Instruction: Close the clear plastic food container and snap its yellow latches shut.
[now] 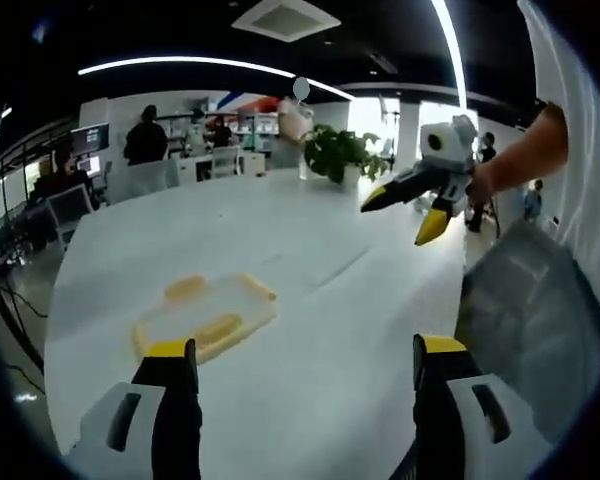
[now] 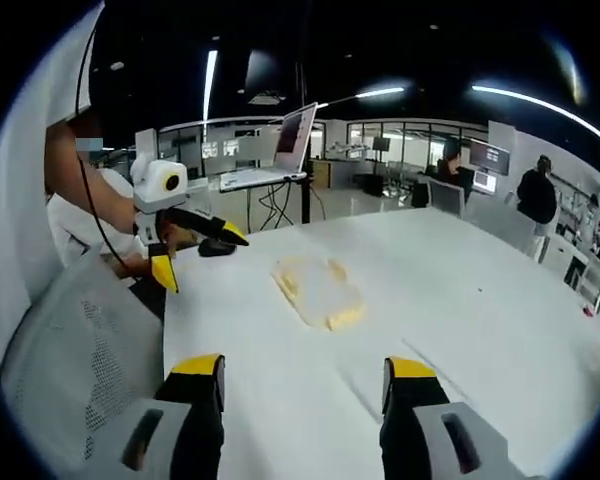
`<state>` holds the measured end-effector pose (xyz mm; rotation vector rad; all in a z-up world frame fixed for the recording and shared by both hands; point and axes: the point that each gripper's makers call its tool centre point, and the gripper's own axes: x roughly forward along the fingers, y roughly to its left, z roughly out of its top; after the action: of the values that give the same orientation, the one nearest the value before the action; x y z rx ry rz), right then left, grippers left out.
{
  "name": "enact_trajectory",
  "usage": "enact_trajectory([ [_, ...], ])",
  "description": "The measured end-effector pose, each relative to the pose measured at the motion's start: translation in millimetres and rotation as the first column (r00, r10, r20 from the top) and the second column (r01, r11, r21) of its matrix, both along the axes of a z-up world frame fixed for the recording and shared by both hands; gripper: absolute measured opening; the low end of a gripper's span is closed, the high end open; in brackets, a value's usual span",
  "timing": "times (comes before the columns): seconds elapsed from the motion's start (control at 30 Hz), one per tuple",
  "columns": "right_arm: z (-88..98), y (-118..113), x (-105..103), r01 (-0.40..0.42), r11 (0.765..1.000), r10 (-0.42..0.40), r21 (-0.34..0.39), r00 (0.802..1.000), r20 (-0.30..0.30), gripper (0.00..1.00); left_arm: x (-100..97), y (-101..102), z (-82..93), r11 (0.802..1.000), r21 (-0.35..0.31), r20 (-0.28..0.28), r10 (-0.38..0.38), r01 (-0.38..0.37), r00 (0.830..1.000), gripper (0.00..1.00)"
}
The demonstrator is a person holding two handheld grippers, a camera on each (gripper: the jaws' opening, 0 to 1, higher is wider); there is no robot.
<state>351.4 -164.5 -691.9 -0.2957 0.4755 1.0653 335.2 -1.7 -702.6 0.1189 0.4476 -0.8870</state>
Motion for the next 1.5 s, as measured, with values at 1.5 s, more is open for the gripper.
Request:
enact_trajectory([
  [1.5, -11.3, 41.6, 54.1, -0.088, 0.995, 0.087, -0.040, 0.996, -0.025, 0.61, 36.7, 33.6, -13.0, 0.993, 0.088, 0.001, -0.084, 0.084, 0.996, 0.83],
])
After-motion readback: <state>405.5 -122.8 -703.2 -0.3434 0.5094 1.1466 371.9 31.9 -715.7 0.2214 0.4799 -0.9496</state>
